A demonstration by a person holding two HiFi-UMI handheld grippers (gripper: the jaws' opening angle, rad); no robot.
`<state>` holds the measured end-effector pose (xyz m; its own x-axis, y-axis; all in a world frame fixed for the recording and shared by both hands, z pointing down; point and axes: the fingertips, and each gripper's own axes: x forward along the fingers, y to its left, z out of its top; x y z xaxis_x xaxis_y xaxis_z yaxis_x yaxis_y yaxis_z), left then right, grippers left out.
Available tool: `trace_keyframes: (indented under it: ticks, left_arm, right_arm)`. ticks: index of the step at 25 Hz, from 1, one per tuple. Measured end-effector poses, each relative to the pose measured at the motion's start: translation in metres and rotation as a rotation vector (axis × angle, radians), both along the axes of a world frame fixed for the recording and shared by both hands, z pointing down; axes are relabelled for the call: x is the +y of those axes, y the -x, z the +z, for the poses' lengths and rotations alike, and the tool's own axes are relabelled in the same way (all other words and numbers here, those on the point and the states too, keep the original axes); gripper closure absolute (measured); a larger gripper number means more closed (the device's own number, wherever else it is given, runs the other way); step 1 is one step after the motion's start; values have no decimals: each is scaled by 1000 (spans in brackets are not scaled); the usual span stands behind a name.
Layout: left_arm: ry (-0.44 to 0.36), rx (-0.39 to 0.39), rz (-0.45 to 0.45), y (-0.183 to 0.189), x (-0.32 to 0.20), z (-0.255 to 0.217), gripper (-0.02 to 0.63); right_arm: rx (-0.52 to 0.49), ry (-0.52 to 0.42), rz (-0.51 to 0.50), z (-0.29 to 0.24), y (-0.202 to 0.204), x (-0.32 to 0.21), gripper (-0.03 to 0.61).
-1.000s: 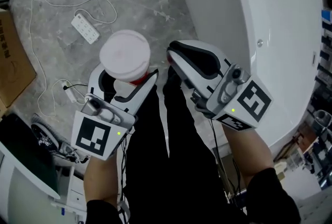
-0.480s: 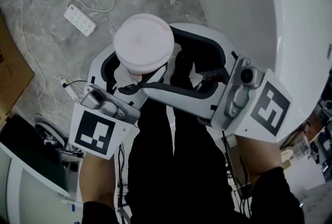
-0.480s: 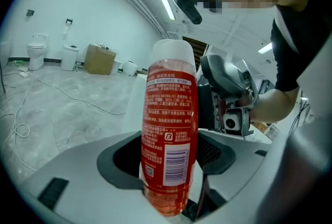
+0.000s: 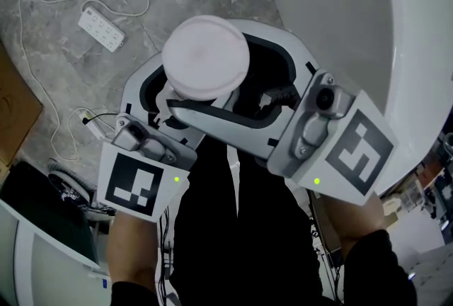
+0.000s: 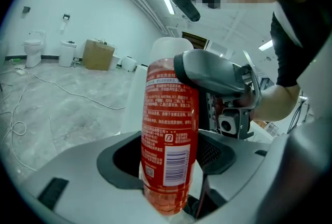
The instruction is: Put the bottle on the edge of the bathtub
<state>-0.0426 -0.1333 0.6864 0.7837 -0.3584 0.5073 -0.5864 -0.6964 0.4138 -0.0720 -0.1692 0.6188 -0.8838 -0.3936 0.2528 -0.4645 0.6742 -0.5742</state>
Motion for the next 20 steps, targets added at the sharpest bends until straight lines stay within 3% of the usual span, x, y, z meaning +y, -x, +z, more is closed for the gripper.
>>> trace_keyframes:
  ticks: [6,14,17,20]
  left_arm:
    - [55,22,-29,-11,5,3,316]
    - [139,92,109,-15,29,13,311]
    - [117,112,123,-10,29,11,304]
    - [106,84,122,-4,31,14,302]
  right_arm:
    - [33,-16,-18,4,-4,5,302]
    - [59,-40,-208,17,0,33,293]
    - [34,-41,-192,17,0,31,293]
    - [26,-22,-160,19,-1,32,293]
